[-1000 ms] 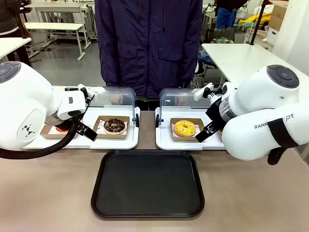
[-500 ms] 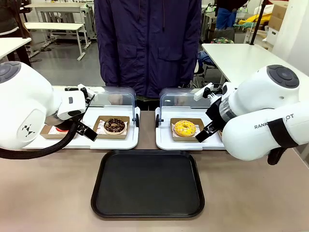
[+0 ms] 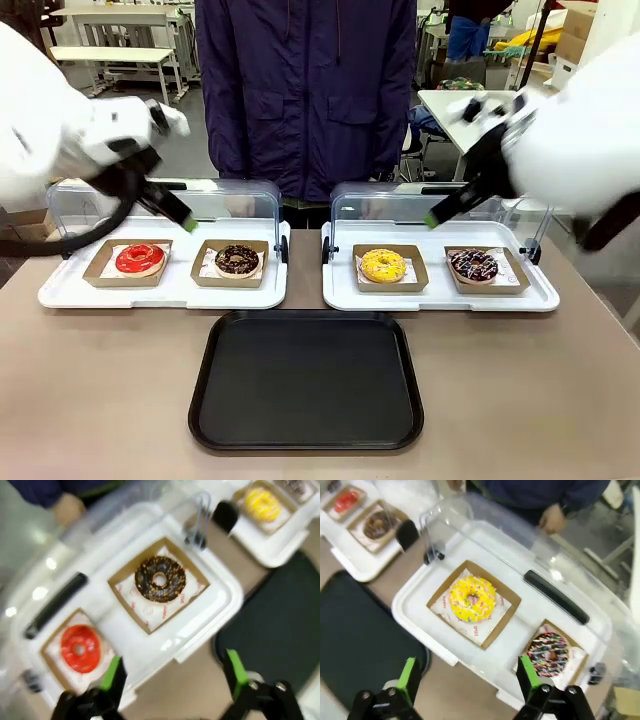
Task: Move the third donut from the left to the tray.
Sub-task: Pick up the Paper togo box containing the Donut indicated by the person and place it on the Handle tray.
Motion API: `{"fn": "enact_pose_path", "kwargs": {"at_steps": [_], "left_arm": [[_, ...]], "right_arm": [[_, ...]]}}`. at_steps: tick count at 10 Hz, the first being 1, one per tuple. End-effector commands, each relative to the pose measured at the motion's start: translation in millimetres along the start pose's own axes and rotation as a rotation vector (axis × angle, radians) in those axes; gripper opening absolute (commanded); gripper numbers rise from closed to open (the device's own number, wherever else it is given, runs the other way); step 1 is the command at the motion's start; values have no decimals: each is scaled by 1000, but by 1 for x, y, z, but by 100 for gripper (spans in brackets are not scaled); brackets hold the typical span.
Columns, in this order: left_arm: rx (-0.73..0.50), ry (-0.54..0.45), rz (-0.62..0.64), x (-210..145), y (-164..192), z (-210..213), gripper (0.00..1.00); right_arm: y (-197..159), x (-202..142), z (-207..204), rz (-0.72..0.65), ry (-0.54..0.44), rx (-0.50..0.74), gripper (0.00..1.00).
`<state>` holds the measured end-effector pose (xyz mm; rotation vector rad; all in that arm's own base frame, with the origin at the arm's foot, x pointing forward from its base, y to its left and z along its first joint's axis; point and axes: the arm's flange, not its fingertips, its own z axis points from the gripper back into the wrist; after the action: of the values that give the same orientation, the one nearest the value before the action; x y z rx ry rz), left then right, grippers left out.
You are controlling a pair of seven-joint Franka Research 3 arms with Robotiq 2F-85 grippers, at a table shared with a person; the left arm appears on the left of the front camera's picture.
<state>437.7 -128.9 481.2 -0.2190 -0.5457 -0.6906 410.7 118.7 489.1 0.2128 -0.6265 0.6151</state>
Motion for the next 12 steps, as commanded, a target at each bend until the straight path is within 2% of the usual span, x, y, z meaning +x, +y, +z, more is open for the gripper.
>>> {"fn": "enact_pose_path", "kwargs": {"at_steps": [1,2,3,5,7,9,12], "left_arm": [[-166,2,-30,-3,62,31,100],[-256,-19,-59,-13,87,46,100],[-369,-46,-153,-28,119,61,100],[-473,-142,-291,-65,162,84,100],[-472,-260,-341,-108,203,99,100],[-488,-295,-303,-147,226,105,100],[-506,-397,-343,-180,235,96,100]], "right_arm": [[-56,-9,45,7,-50,87,100],[-82,-20,67,24,-91,137,100],[-115,-37,91,63,-132,183,100],[-163,-76,113,150,-227,259,100],[-199,-121,125,199,-349,317,100],[-214,-150,130,204,-393,332,100],[-229,-181,134,230,-468,348,100]]}}
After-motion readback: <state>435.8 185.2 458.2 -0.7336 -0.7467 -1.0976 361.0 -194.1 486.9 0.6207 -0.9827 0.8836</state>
